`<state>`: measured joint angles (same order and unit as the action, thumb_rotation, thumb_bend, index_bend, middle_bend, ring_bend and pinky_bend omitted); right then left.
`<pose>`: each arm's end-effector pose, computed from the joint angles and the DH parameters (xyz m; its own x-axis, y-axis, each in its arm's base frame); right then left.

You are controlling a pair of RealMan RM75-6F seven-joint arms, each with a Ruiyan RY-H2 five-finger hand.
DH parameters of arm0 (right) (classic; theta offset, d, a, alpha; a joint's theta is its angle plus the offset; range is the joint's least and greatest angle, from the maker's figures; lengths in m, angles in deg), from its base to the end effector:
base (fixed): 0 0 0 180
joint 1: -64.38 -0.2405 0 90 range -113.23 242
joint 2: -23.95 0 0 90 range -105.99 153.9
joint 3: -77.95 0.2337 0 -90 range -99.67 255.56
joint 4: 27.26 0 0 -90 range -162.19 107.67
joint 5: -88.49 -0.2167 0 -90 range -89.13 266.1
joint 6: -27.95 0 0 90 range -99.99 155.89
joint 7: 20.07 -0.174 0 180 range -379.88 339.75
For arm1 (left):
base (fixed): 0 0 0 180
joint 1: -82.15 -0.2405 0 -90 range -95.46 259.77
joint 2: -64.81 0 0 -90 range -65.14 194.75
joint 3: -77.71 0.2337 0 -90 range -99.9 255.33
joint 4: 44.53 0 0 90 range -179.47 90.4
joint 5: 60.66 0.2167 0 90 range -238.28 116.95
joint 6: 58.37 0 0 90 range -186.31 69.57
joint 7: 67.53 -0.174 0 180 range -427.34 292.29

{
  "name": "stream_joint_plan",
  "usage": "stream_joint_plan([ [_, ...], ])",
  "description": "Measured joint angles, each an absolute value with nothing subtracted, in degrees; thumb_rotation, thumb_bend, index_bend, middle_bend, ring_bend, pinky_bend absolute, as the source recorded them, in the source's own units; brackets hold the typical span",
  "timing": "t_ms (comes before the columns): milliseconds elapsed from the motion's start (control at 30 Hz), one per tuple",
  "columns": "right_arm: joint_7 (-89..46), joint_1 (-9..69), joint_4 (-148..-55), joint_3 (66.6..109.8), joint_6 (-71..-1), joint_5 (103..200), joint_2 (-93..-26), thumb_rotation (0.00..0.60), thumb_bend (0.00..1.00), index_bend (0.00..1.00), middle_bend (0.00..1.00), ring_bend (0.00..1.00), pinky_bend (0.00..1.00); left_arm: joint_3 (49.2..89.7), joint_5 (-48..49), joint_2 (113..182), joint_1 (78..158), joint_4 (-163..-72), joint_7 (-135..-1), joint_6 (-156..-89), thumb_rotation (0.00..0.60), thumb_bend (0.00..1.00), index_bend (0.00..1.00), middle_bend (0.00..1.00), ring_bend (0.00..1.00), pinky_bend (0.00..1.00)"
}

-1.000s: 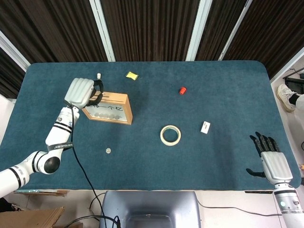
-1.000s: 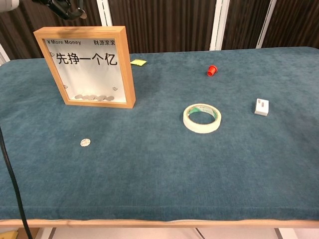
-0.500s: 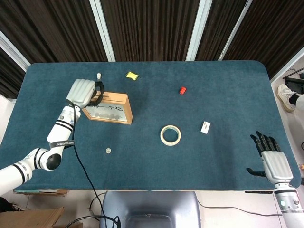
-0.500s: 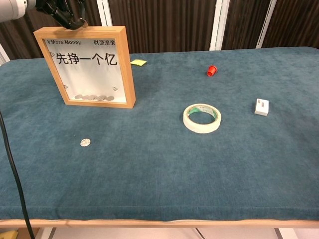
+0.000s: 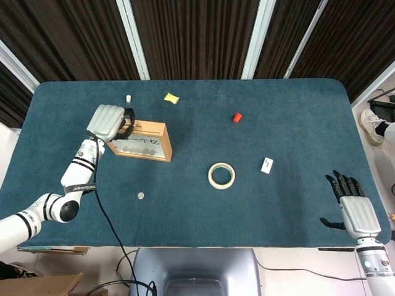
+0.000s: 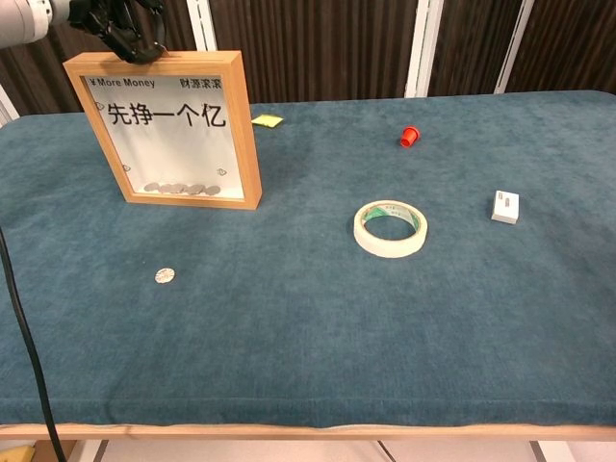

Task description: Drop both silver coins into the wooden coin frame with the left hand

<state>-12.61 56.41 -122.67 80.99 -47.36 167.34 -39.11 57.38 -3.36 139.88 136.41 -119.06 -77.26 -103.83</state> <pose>-0.3022 -0.2229 0.1238 0.4576 -0.1585 0.8749 -0.8826 0.0390 0.4686 -0.0910 0.4775 0.0961 0.4234 0.0528 0.9044 0.8697 -0.3031 -0.3894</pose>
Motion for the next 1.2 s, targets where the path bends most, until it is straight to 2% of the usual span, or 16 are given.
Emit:
stream_joint_plan([
  [33, -12.6, 56.4, -122.7, 81.0, -47.3, 167.3, -39.1, 0.6, 0.18, 0.0, 0.0, 0.0, 0.0, 57.4, -3.3, 139.9, 136.4, -119.0, -77.3, -103.9, 0.6, 0.47, 0.42, 1.0, 1.0, 1.0],
  [133, -12.6, 56.4, -122.7, 81.0, -47.3, 167.2, -39.1, 0.6, 0.18, 0.0, 0.0, 0.0, 0.0, 57.6, -3.1, 140.0, 136.4, -119.0, -77.0, -104.8, 0.6, 0.46, 0.38, 1.0, 1.0, 1.0],
  [433, -12.4, 56.4, -122.7, 80.9, -47.5, 167.3, -39.1, 0.6, 0.18, 0.0, 0.0, 0.0, 0.0, 57.7, -1.7, 139.3, 135.5, -121.0, -75.7, -107.9, 0.6, 0.41, 0.35, 1.0, 1.0, 1.0],
  [633, -12.5, 56.5, -122.8, 80.7, -47.7, 167.8, -39.1, 0.6, 0.18, 0.0, 0.0, 0.0, 0.0, 58.6, 4.4, 137.4, 130.8, -127.8, -71.9, -116.9, 0.6, 0.39, 0.34, 1.0, 1.0, 1.0],
  [800, -12.3, 56.6, -123.1, 80.3, -47.9, 168.6, -39.1, 0.6, 0.18, 0.0, 0.0, 0.0, 0.0, 63.3, 15.0, 135.7, 121.6, -134.9, -65.7, -130.1, 0.6, 0.39, 0.32, 1.0, 1.0, 1.0],
  [967, -11.7, 56.6, -123.2, 80.1, -48.1, 169.1, -39.4, 0.6, 0.18, 0.0, 0.0, 0.0, 0.0, 71.8, 27.0, 136.0, 111.0, -135.7, -61.8, -143.2, 0.6, 0.38, 0.32, 1.0, 1.0, 1.0],
  [1067, -11.0, 56.5, -123.2, 80.0, -47.9, 169.1, -39.7, 0.6, 0.18, 0.0, 0.0, 0.0, 0.0, 76.8, 30.1, 137.8, 106.3, -132.9, -59.3, -146.5, 0.6, 0.38, 0.33, 1.0, 1.0, 1.0],
  [1200, -9.5, 56.2, -123.2, 79.8, -47.3, 169.0, -40.4, 0.6, 0.18, 0.0, 0.0, 0.0, 0.0, 79.3, 31.3, 142.5, 103.8, -127.0, -57.7, -147.0, 0.6, 0.38, 0.34, 1.0, 1.0, 1.0],
])
